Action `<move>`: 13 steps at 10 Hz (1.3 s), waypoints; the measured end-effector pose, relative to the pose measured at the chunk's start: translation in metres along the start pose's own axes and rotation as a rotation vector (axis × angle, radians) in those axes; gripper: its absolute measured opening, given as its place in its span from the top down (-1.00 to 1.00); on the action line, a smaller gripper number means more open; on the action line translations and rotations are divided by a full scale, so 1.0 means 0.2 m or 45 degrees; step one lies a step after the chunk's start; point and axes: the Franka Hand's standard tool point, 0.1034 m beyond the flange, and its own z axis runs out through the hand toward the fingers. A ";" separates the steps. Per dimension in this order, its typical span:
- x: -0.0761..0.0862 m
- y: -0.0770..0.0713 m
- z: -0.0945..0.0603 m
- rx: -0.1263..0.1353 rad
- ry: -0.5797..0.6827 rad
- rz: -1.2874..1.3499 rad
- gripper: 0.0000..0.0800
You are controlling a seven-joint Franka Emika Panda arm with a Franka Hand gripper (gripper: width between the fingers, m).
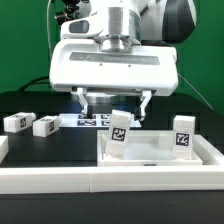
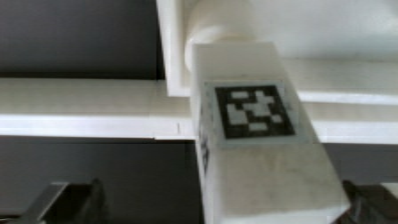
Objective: Assemble square table
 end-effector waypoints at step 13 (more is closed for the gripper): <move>-0.08 -0.02 0.06 0.210 -0.617 0.002 -0.62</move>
Offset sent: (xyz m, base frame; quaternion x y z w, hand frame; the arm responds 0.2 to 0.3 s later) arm 0.0023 -0.0089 -0.0060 -0.0008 -0.1297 -0.0103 0.9915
